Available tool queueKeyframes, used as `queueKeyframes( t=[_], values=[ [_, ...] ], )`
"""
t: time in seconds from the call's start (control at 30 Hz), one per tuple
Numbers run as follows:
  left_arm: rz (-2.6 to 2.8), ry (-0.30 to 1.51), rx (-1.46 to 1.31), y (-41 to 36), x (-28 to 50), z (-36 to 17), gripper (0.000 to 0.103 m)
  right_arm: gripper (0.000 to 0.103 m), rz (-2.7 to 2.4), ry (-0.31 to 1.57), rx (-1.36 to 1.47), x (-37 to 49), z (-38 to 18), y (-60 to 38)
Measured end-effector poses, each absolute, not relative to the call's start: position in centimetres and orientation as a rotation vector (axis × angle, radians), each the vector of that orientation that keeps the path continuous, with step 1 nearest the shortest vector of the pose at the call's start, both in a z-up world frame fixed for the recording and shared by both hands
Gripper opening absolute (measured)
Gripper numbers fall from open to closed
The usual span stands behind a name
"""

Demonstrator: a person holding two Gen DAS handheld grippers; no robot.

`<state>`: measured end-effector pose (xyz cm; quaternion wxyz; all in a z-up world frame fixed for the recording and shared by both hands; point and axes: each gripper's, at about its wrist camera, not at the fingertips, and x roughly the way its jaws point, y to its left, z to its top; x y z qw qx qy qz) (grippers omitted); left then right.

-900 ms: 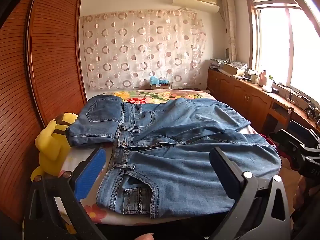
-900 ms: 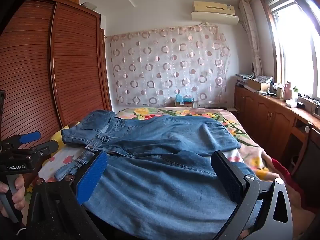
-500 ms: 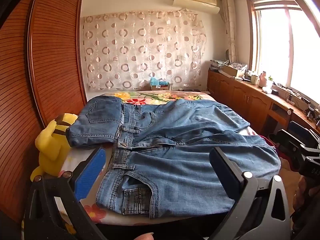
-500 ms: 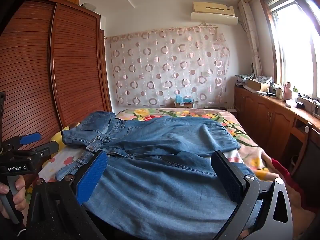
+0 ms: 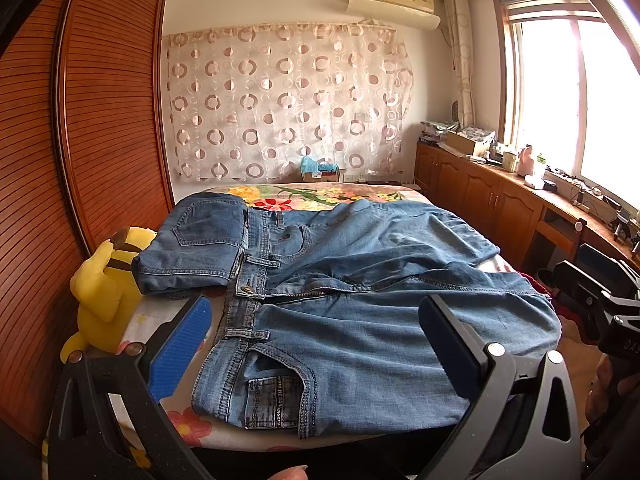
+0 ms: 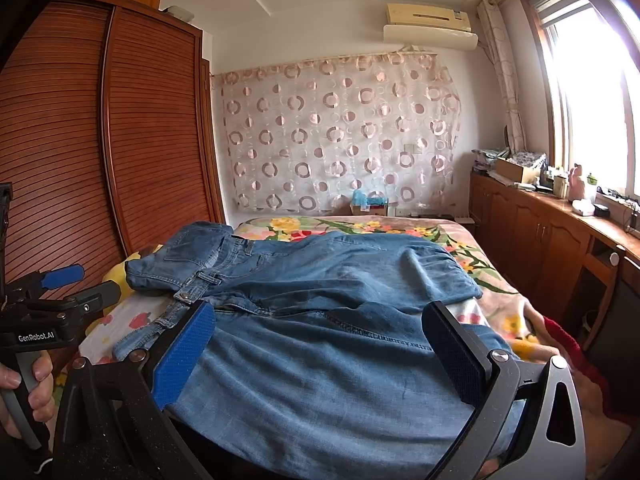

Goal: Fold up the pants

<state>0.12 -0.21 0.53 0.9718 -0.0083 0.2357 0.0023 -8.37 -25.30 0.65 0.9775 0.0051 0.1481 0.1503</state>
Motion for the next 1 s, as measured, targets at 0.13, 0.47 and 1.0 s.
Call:
queueKeyframes(
  t=[0.13, 0.47, 1.0],
  values=[
    [0.004, 0.474, -0.017, -0.2, 0.1, 0.5, 0.103, 0.103, 0.304, 0.298, 0.01, -8.4, 0.6, -25.3],
    [0.003, 0.472, -0.019, 0.1, -0.3, 1.1, 0.103, 0.103, 0.298, 0.295, 0.011, -8.5, 0.7, -25.2],
    [0.007, 0.463, -0.017, -0.1, -0.5, 2.4, 0.103, 0.103, 0.297, 0.289, 0.013, -8.6, 0.7, -25.0]
  ],
)
